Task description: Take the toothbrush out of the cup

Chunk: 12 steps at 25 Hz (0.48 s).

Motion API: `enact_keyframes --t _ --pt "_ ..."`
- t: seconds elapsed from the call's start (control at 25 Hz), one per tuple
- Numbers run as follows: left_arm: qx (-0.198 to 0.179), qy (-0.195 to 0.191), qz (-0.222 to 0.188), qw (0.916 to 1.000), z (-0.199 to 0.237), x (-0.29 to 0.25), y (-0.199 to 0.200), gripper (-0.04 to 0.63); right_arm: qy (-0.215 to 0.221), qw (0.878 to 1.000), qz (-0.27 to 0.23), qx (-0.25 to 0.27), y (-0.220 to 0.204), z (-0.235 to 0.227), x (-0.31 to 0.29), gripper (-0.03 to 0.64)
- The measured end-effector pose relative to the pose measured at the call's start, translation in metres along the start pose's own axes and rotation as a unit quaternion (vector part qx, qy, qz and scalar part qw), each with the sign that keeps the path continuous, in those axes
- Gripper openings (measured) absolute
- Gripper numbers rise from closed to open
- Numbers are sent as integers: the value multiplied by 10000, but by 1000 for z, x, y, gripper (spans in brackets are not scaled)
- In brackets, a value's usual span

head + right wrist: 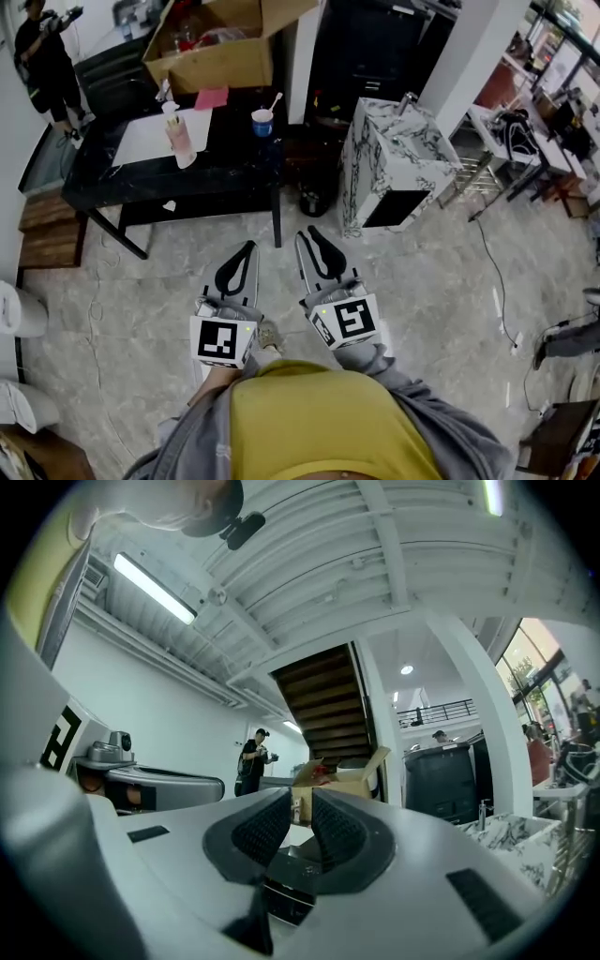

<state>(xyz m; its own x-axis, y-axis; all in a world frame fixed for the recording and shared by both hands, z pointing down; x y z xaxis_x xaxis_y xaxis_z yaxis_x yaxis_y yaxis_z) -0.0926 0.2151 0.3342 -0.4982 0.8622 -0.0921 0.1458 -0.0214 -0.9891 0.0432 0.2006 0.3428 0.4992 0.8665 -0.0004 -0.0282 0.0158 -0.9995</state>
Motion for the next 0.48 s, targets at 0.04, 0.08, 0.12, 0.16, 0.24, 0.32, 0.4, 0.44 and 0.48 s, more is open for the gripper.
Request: enact_keyframes --t 0.04,0.08,0.12,0.16,0.24,0.32,0.4,0.44,0.48 --pt "12 -58 5 10000 10 -9 -2 3 -42 10000 0 -16 -2 -3 -13 84" --pt "17 -121 -28 9999 19 -18 -3 3 -84 10000 -4 -37 -3 -5 -25 87" --pt "2 -180 -60 9998 28 -27 -5 3 -125 9999 -9 -53 -5 -7 -36 91" --pt "-18 -223 -69 9997 37 -35 -7 3 -166 9998 -14 -64 -6 -9 -46 94" --pt "-17 -266 -81 9996 53 -49 -8 3 -245 9996 -2 -103 -9 -12 -62 95" --pt "12 -296 -94 9995 65 -60 -6 3 -305 9994 30 -145 -10 -16 -75 98" --pt "30 -327 -82 9994 74 -70 -5 2 -334 9993 55 -147 -10 -19 -87 100" --pt "47 -348 -73 9994 76 -74 -6 3 -338 9993 70 -143 -9 -21 -91 100" --pt "78 -372 -67 9993 79 -78 -7 3 -340 9993 88 -141 -10 -22 -96 100"
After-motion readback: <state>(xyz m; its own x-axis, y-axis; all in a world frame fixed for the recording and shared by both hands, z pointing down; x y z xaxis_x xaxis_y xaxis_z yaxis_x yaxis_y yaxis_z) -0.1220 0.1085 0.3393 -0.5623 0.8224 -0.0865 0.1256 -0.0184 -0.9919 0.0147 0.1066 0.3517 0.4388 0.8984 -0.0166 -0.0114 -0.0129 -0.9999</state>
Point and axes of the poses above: the fingertips, and each gripper's own axes: x backward along the fingers, z to its left, y out of its top, the point moved 5 cm from there along x, backward along the fingers, and after that the axes turned 9 degrees about z, right-handed, at the moved point
